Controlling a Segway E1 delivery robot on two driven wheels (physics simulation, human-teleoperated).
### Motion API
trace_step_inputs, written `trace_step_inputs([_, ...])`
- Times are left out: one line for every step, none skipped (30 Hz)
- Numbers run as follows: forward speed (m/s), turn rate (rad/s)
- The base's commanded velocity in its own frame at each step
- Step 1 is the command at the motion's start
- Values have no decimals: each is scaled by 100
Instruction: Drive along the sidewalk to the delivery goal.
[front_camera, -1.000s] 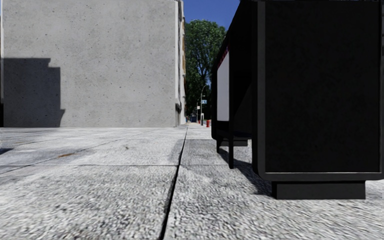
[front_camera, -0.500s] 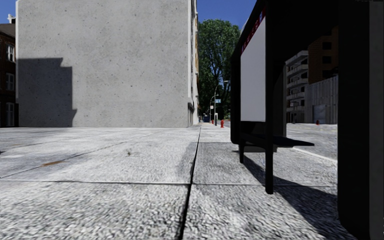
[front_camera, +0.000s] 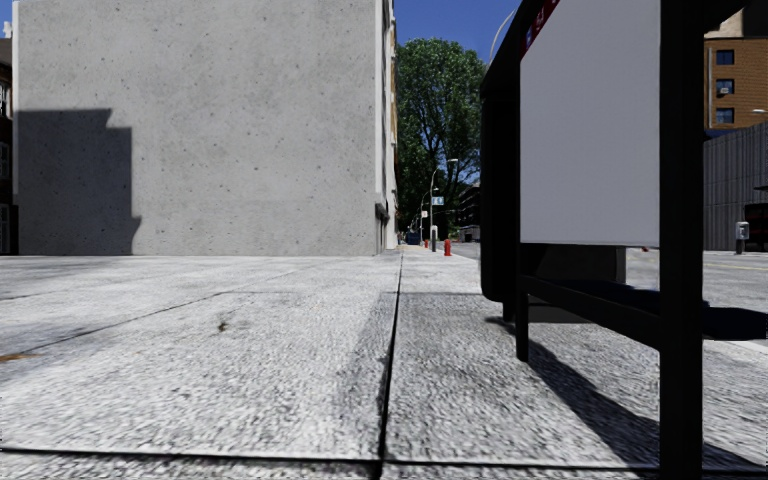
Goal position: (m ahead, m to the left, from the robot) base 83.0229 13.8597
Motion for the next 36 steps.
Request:
trace_step_inputs([200,0])
trace_step_inputs([200,0])
trace_step_inputs([200,0])
trace_step_inputs([200,0])
trace_step_inputs([200,0])
trace_step_inputs([200,0])
trace_step_inputs([200,0])
trace_step_inputs([200,0])
trace_step_inputs([200,0])
trace_step_inputs([200,0])
trace_step_inputs([200,0])
trace_step_inputs([200,0])
trace_step_inputs([200,0])
trace_step_inputs([200,0])
trace_step_inputs([200,0])
trace_step_inputs([200,0])
trace_step_inputs([200,0])
trace_step_inputs([200,0])
trace_step_inputs([200,0])
trace_step_inputs([200,0])
trace_step_inputs([200,0])
trace_step_inputs([200,0])
trace_step_inputs([200,0])
trace_step_inputs([200,0])
trace_step_inputs([200,-12])
trace_step_inputs([200,-12])
trace_step_inputs([200,-21])
trace_step_inputs([200,-24])
trace_step_inputs([200,-25])
trace_step_inputs([200,-25])
trace_step_inputs([200,-25])
trace_step_inputs([200,-25])
trace_step_inputs([200,-25])
trace_step_inputs([200,-25])
trace_step_inputs([200,-25])
trace_step_inputs([200,-25])
